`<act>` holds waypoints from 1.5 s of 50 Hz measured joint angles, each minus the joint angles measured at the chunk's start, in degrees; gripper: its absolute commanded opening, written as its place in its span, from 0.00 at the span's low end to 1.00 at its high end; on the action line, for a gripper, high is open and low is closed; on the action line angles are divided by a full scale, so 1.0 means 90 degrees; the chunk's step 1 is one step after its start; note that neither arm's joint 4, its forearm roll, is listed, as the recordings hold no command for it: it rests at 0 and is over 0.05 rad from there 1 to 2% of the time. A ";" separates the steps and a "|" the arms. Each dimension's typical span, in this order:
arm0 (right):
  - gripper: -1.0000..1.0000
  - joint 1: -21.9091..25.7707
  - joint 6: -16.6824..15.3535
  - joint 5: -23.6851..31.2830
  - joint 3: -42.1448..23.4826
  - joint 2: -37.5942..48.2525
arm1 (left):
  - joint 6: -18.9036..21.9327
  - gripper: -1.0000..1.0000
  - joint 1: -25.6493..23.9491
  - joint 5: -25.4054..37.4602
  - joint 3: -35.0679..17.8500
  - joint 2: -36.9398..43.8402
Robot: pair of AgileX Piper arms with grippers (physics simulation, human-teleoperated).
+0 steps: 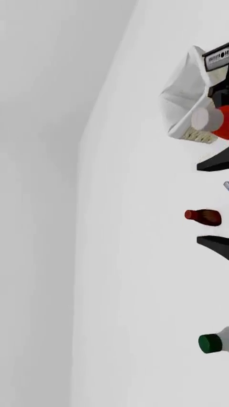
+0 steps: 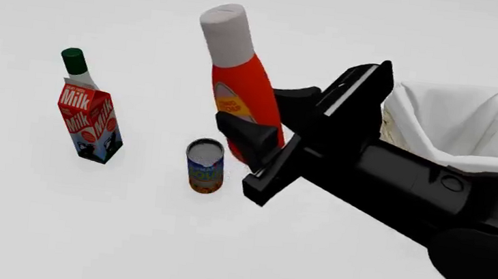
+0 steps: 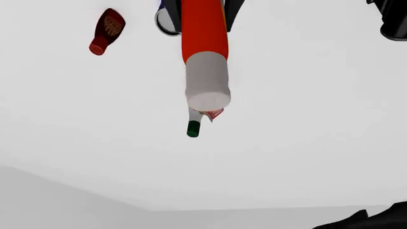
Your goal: Pick the ketchup and place it in the basket.
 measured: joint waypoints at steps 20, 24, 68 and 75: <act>0.00 -0.0941 0.0086 0.0116 0.0214 -0.0587 | -0.0516 1.00 0.1098 -0.0526 0.0851 -0.0529; 0.00 -0.1157 0.0111 0.0133 0.0283 -0.0741 | -0.0634 1.00 0.1254 -0.0640 0.0997 -0.0574; 0.00 -0.3192 0.0307 -0.0017 0.0875 -0.1483 | -0.1272 1.00 0.1984 -0.1767 0.2113 -0.0608; 0.00 -0.3557 0.0304 -0.0157 0.0960 -0.1524 | -0.1281 1.00 0.2018 -0.1832 0.2204 -0.0631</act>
